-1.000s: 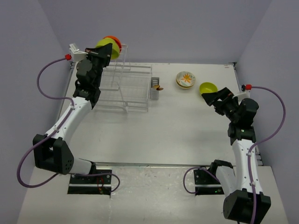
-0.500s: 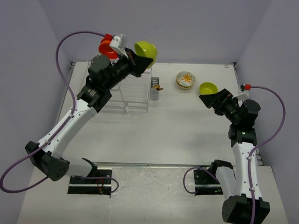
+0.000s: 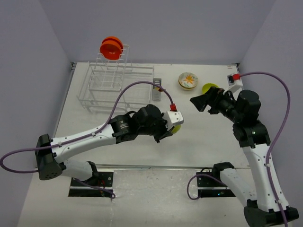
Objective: Unload the bowls from the dish rack
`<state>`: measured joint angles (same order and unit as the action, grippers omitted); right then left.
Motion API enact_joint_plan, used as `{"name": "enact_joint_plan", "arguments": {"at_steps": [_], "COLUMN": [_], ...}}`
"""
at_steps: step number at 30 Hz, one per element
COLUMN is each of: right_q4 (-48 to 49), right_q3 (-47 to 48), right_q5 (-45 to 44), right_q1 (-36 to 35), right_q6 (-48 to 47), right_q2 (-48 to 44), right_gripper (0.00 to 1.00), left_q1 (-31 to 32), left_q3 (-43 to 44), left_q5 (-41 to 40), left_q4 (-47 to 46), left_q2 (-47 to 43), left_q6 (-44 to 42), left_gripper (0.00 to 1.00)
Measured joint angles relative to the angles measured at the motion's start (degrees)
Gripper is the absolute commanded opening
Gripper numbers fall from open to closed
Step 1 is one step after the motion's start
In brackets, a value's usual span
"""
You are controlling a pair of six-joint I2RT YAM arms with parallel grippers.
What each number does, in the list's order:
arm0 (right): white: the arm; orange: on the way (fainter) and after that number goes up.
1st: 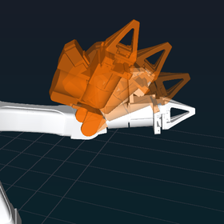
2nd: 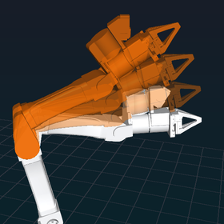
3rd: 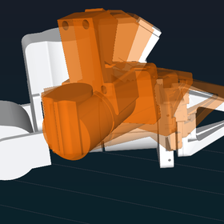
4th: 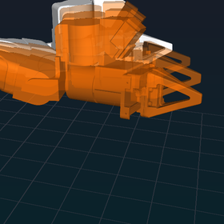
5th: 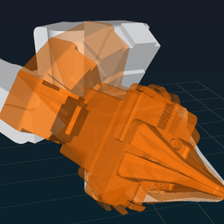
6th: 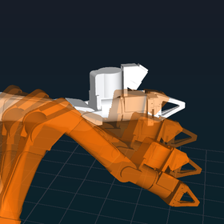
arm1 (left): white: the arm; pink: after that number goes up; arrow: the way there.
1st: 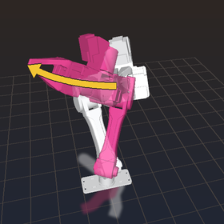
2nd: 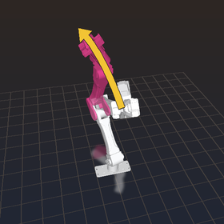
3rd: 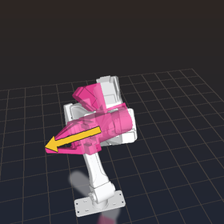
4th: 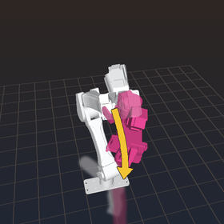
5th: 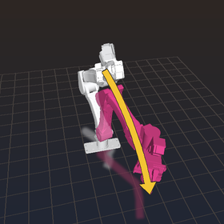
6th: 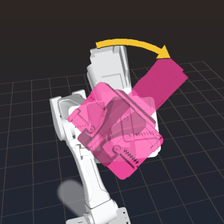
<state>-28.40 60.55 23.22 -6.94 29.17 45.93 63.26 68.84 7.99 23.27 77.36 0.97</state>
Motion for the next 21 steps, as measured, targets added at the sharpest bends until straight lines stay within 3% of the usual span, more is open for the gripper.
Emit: {"name": "enact_joint_plan", "arguments": {"at_steps": [10, 21], "right_q4": [-17.73, -24.63], "right_q3": [5.14, 4.09], "right_q5": [-10.51, -18.05], "right_q1": [-18.34, -31.26], "right_q6": [-8.63, -11.02], "right_q2": [14.58, 24.28], "right_gripper": [0.68, 0.50], "left_q1": [4.00, 4.00], "left_q3": [-2.78, -2.73], "left_q5": [9.16, 8.07], "left_q4": [1.64, 4.72], "left_q2": [3.13, 8.48], "left_q6": [-6.99, -10.69], "left_gripper": [0.00, 0.00]}}
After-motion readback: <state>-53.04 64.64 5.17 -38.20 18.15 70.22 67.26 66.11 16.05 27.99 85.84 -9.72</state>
